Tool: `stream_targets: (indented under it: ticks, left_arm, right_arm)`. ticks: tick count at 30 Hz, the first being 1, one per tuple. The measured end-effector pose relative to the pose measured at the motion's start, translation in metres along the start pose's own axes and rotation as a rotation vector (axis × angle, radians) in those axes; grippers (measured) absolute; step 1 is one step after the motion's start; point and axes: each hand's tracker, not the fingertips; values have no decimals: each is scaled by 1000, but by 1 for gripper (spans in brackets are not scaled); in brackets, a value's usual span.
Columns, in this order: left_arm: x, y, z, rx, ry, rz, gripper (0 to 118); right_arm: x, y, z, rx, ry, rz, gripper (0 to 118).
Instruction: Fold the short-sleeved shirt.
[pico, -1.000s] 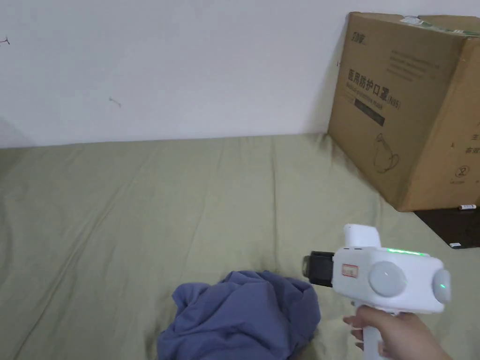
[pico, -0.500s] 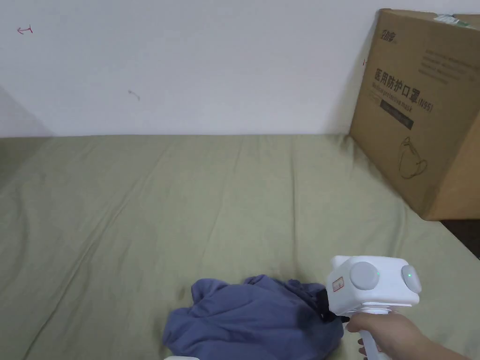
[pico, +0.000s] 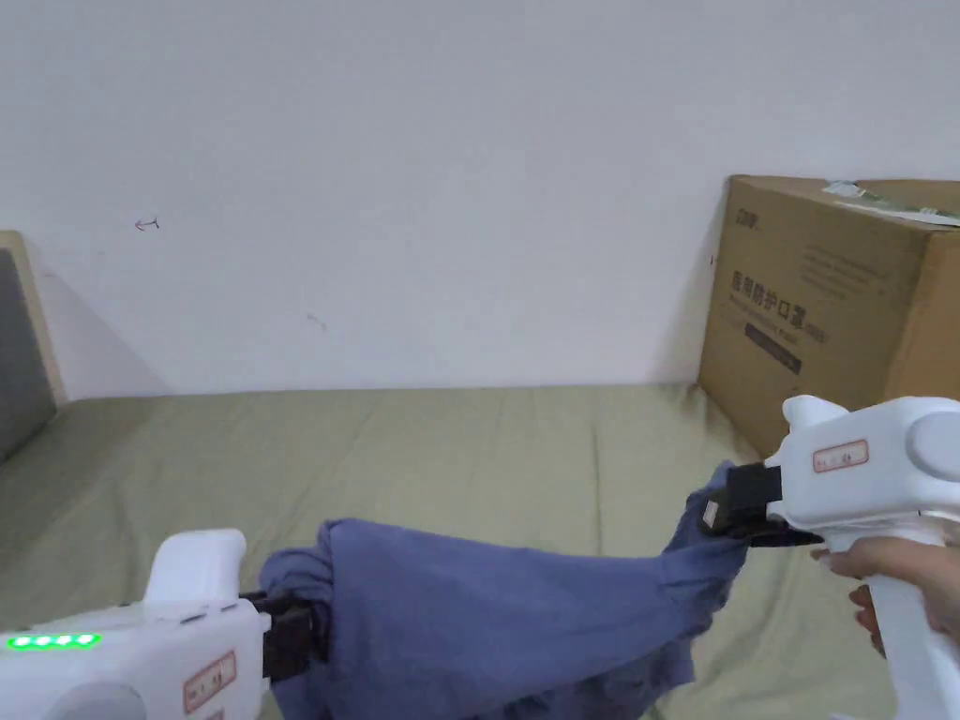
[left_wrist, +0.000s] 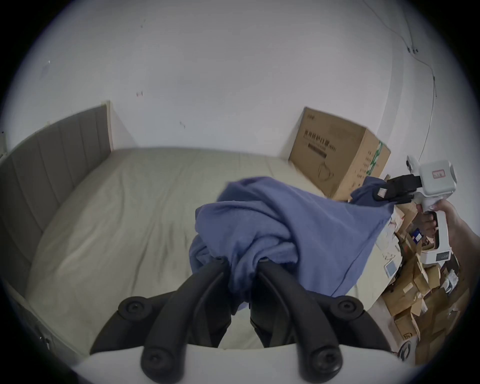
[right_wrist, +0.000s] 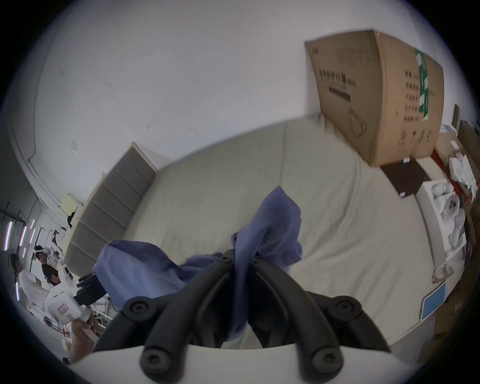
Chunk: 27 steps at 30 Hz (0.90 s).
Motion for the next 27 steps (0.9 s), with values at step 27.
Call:
stream_targets:
  ticks: [27]
  left_arm:
    - [-8,206,-45,188,-110,-35,11]
  right_arm:
    - [-88,208,97,519,-48,1,5]
